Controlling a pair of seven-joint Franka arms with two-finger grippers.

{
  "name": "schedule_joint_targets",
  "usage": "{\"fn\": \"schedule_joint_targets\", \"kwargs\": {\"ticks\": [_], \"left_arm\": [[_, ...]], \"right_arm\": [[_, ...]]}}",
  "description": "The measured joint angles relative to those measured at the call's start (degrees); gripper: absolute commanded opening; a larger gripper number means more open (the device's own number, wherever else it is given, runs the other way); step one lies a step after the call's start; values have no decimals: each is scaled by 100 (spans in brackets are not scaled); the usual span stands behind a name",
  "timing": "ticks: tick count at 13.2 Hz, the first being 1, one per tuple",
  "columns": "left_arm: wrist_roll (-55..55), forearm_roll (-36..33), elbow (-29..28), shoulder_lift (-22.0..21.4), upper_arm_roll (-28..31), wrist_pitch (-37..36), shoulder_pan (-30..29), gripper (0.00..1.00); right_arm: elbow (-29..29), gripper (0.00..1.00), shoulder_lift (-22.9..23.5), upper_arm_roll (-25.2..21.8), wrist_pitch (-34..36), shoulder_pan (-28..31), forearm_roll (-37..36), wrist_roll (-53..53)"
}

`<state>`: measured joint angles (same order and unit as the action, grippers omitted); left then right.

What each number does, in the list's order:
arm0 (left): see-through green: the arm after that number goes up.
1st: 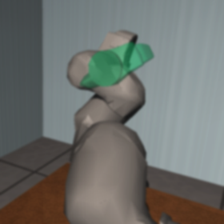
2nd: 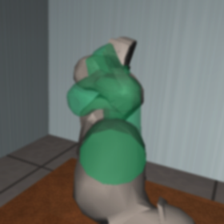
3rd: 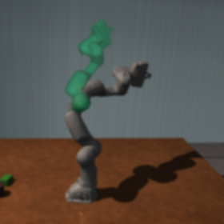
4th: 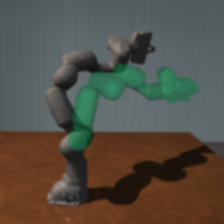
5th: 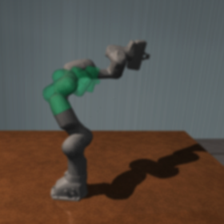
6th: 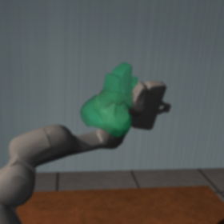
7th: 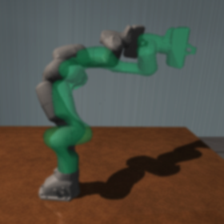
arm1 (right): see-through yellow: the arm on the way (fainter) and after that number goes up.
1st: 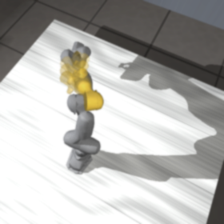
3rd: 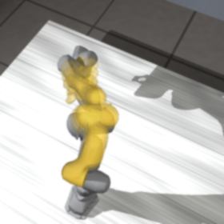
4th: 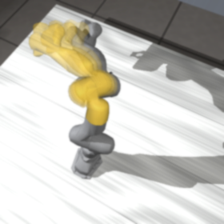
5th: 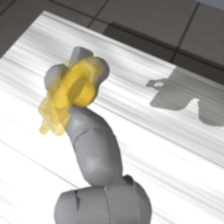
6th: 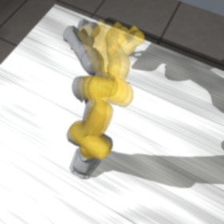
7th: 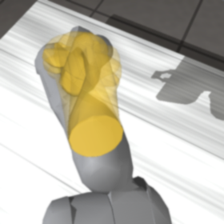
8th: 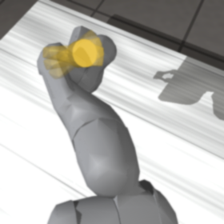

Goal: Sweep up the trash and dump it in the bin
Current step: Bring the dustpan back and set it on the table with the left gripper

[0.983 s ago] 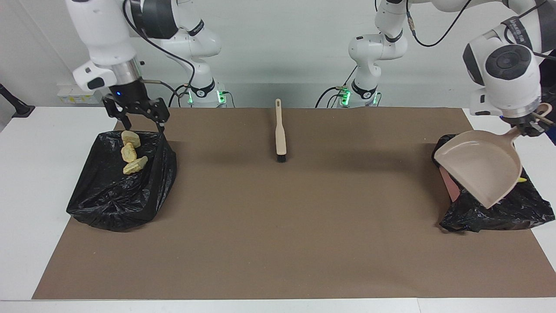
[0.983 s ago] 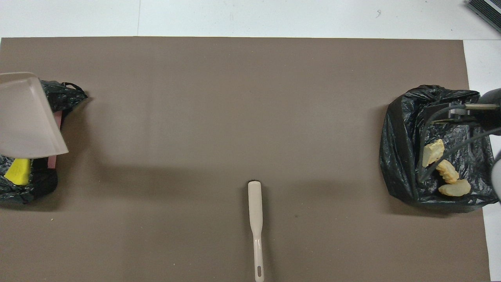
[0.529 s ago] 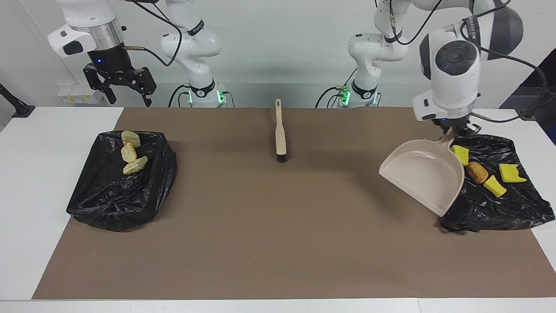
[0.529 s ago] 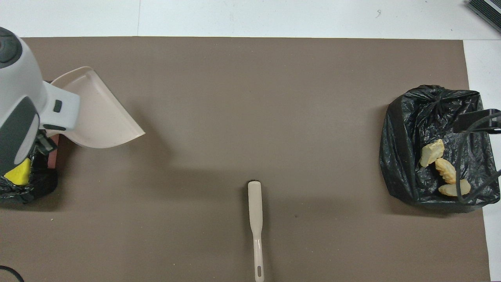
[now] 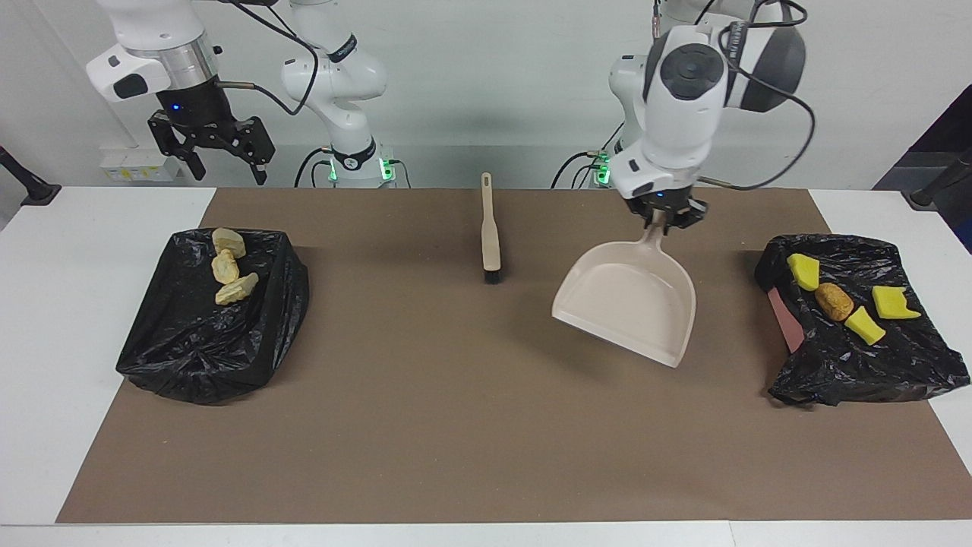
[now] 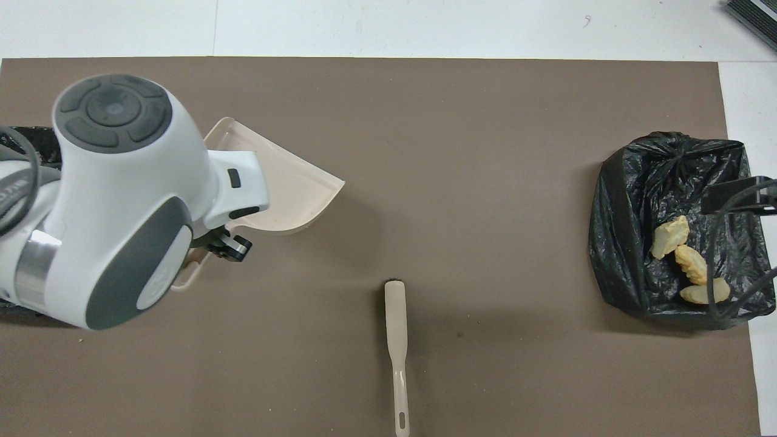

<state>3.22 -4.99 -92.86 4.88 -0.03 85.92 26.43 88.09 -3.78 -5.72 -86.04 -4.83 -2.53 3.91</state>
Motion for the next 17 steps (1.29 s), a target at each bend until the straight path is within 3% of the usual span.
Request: {"fn": "schedule_joint_targets", "kwargs": {"ticks": [5, 12, 17], "left_arm": [[-1471, 651, -120, 84, -30, 998, 405, 0], [-2520, 764, -211, 1162, -74, 2541, 853, 0], [-3176, 766, -205, 1616, -137, 3235, 935, 0]], "right_arm": [[32, 100, -86, -50, 72, -2, 11, -31], [46, 100, -87, -50, 72, -7, 24, -31], [46, 100, -87, -61, 73, -5, 29, -31]]}}
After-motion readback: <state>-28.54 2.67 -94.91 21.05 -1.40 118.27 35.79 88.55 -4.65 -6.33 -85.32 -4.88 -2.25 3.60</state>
